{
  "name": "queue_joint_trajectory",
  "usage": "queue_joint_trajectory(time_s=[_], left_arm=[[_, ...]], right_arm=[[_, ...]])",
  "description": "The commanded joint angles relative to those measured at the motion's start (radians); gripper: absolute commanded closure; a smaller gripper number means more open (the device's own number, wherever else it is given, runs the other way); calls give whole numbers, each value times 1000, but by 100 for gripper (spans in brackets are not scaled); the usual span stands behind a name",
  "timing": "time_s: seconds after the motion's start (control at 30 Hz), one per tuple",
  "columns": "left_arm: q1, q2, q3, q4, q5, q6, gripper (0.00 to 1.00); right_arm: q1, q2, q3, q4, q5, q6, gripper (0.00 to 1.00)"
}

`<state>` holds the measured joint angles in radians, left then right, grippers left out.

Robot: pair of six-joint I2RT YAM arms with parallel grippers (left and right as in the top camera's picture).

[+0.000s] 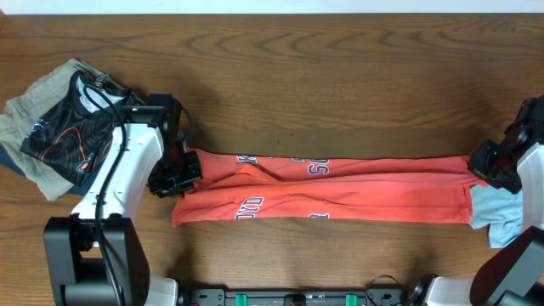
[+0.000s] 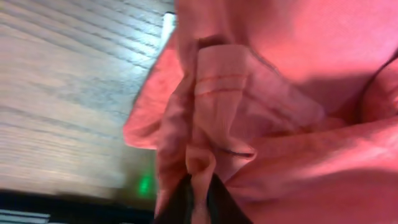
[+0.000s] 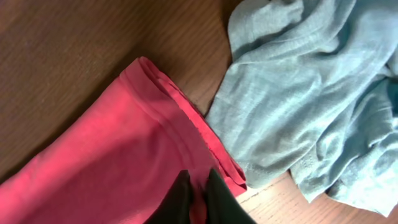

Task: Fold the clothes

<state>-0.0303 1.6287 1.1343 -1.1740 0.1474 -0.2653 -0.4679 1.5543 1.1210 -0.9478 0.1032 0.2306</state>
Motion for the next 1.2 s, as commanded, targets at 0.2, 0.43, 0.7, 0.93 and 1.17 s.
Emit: queue_joint_trajectory(time_s=[0.2, 0.43, 0.7, 0.93, 1.17], left_arm=[[7, 5, -14, 23, -59, -7, 66], [7, 5, -14, 34, -59, -6, 65], [7, 5, -14, 43, -59, -6, 62], [7, 5, -14, 44, -59, -6, 62], [7, 5, -14, 48, -59, -6, 62]], right_arm=[[-5, -11, 3, -11, 51, 0, 83], [-22, -11, 3, -1, 50, -14, 70], [-25, 33, -30, 63, -48, -147, 55], [-25, 116, -37, 122, -107, -229, 34], [-25, 206, -37, 161, -140, -266, 35]])
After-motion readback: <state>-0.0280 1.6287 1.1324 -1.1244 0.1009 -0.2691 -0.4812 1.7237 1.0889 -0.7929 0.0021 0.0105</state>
